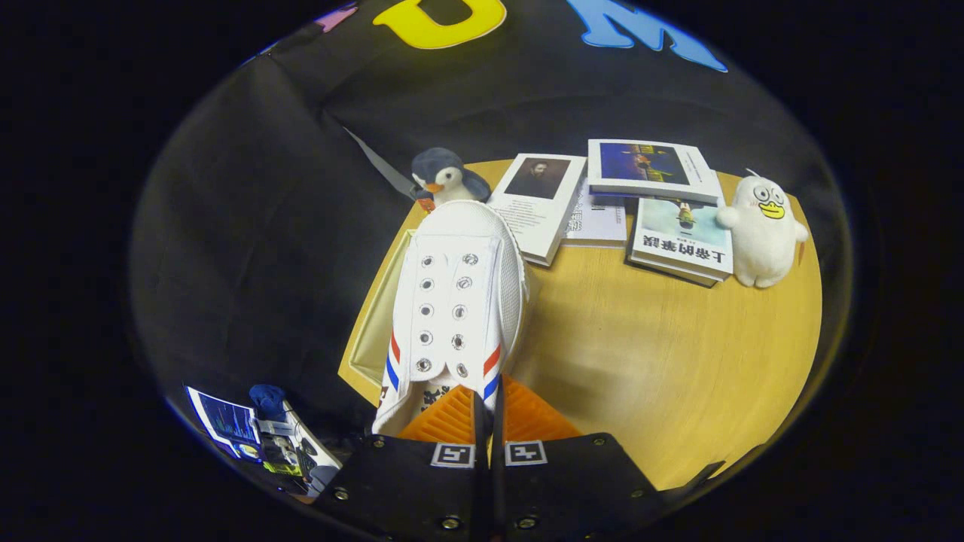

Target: Open the storage box then place both shoes into the box .Put the left shoe in first, then the right shoe, with the right side of both shoes facing outward in a uniform manner.

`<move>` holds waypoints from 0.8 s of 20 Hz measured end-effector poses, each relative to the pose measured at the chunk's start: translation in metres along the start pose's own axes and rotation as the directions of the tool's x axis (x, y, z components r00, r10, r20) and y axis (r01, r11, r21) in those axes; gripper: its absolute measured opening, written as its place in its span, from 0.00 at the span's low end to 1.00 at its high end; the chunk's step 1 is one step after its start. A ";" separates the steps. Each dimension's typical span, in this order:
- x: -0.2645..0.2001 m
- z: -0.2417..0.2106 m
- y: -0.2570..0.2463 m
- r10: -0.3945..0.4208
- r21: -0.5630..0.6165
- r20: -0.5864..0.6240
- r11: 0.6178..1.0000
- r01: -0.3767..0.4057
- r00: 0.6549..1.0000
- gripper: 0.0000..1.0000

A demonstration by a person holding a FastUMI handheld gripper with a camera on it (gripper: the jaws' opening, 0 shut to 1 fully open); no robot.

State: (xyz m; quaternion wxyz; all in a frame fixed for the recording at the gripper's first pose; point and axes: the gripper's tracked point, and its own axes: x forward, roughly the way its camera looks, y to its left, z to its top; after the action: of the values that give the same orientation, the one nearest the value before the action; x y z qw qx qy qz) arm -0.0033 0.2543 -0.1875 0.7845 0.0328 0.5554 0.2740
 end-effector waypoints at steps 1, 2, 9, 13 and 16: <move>0.005 0.004 0.006 0.005 -0.009 -0.008 1.000 -0.005 1.000 0.00; 0.011 0.007 0.011 0.007 -0.017 -0.014 1.000 -0.007 1.000 0.00; 0.052 0.018 0.040 0.005 -0.070 -0.074 0.998 -0.010 0.997 0.00; 0.069 0.022 0.044 -0.027 -0.103 -0.091 0.995 0.017 0.996 0.00; 0.079 0.022 0.048 -0.040 -0.114 -0.098 0.993 0.029 0.994 0.00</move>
State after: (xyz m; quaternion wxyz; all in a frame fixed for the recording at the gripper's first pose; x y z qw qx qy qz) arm 0.0161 0.3372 -0.2299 0.7610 -0.0347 0.5780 0.2925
